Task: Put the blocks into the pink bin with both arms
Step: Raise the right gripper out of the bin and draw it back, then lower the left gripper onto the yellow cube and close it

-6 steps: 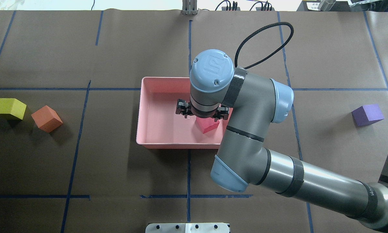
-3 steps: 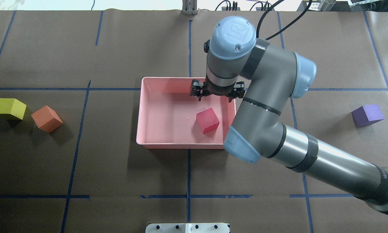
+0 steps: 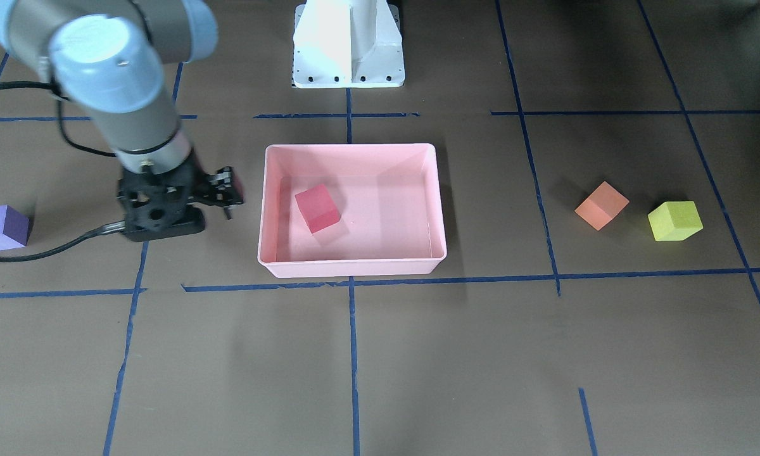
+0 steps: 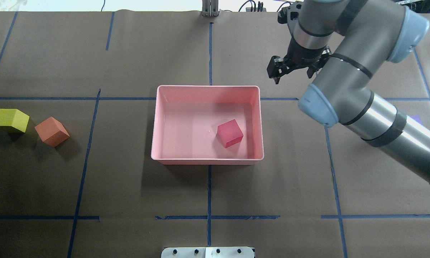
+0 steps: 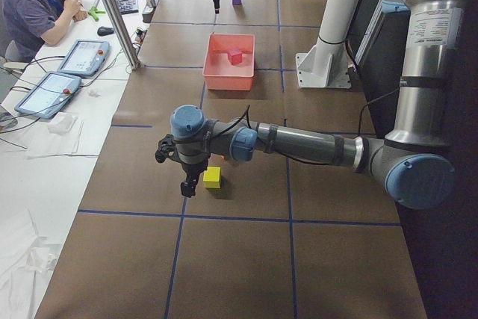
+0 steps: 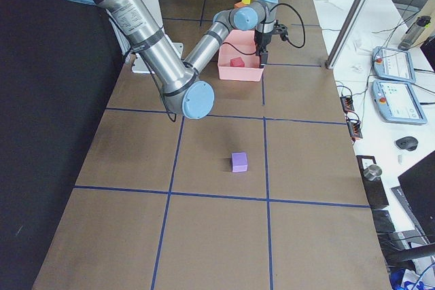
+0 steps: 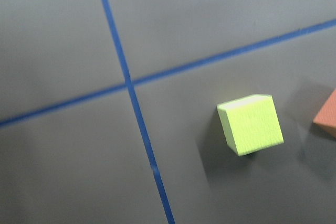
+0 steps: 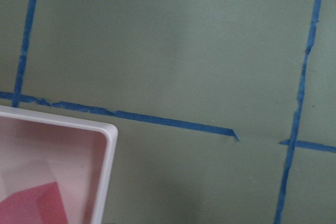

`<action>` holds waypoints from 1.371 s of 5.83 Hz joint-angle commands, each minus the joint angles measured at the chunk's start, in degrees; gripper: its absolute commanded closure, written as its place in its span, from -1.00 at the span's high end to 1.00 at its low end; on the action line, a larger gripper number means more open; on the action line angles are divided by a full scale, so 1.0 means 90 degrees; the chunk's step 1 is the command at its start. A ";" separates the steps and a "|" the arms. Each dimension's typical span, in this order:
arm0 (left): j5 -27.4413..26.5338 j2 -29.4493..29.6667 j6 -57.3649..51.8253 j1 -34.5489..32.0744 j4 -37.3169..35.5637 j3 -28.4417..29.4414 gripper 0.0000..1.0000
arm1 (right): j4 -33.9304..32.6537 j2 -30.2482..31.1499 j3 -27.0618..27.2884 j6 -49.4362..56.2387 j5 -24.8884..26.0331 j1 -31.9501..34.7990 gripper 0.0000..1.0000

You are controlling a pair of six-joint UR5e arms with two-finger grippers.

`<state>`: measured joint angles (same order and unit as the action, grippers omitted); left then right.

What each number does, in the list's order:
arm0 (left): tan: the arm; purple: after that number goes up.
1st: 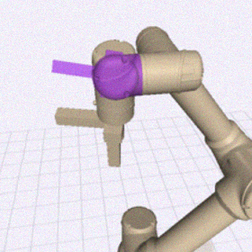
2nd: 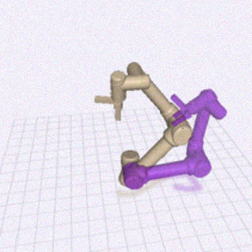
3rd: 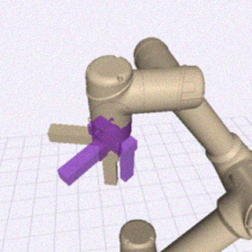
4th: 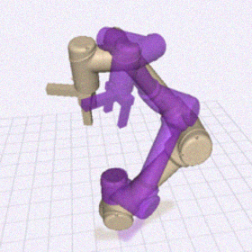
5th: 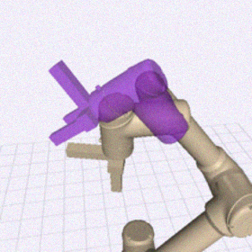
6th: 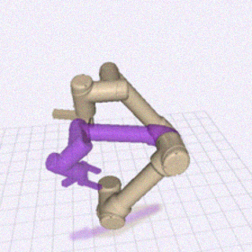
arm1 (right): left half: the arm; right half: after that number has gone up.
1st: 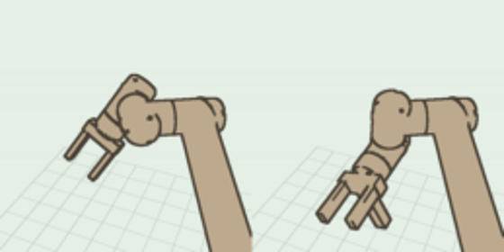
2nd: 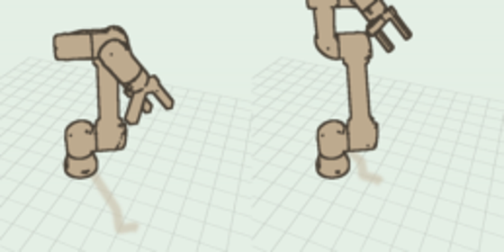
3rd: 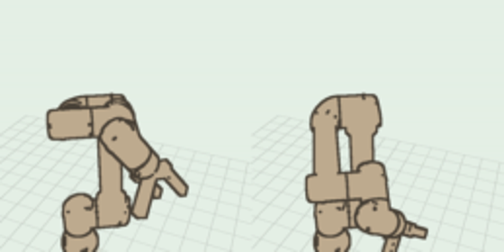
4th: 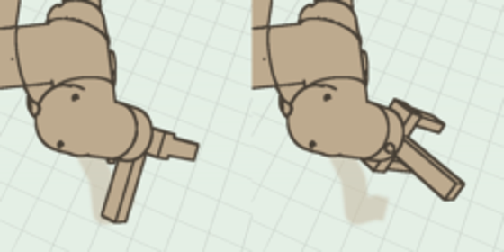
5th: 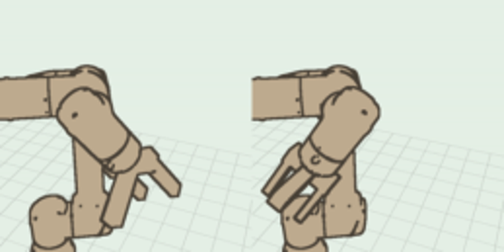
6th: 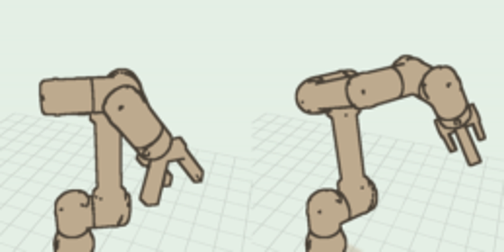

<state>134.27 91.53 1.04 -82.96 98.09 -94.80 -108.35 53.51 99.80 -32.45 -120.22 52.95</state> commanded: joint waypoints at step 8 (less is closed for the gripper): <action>-0.0505 -0.0307 0.4338 0.2216 0.3017 0.0923 1.00 | 0.0056 0.2609 0.0775 0.4631 -0.0988 0.2085 1.00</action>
<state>129.79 88.69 39.60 -63.64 125.11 -86.91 -107.84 76.58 106.03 9.24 -129.11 71.71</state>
